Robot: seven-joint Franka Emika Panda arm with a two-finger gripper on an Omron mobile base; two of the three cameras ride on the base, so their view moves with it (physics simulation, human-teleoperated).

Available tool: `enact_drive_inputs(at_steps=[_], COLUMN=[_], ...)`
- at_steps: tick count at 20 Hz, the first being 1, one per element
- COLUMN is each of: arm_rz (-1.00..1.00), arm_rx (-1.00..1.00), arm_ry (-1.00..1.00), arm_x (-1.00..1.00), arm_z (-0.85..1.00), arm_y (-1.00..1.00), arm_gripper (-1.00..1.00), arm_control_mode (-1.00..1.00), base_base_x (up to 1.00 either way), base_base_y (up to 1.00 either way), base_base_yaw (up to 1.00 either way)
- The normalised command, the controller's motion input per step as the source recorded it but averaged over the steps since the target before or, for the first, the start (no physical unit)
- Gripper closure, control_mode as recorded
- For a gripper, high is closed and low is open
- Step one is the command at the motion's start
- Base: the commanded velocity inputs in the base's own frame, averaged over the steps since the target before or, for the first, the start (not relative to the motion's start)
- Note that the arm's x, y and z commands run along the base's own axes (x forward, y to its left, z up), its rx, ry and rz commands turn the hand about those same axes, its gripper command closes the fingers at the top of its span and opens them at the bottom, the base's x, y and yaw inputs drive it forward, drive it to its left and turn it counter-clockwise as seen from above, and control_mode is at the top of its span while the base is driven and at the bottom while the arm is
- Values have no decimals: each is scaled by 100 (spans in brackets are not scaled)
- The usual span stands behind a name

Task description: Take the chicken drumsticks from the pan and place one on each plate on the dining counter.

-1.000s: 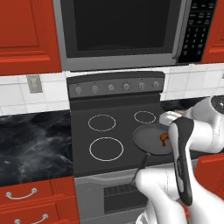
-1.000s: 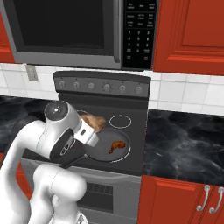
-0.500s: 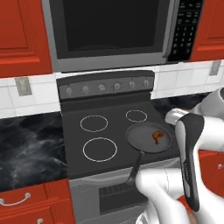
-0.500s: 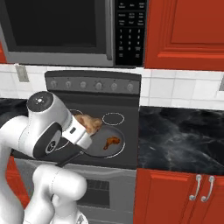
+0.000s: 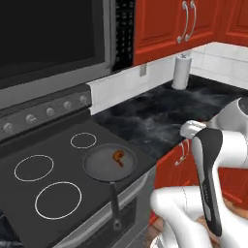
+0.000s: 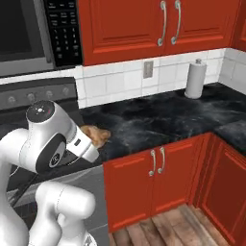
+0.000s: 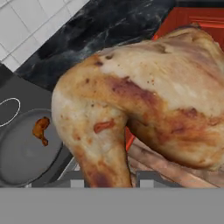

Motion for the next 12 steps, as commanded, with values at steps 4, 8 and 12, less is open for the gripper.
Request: enact_drive_inputs(at_steps=[4,8,12], arm_rz=[0,0,0], arm_rx=[0,0,0], arm_ry=[0,0,0], arm_x=[0,0,0], arm_z=[0,0,0], arm_y=[0,0,0], arm_gripper=[100,100,100], arm_control_mode=[100,100,100], base_base_x=[0,0,9], base_base_y=[0,0,-24], base_base_yaw=[-96,-94,-81])
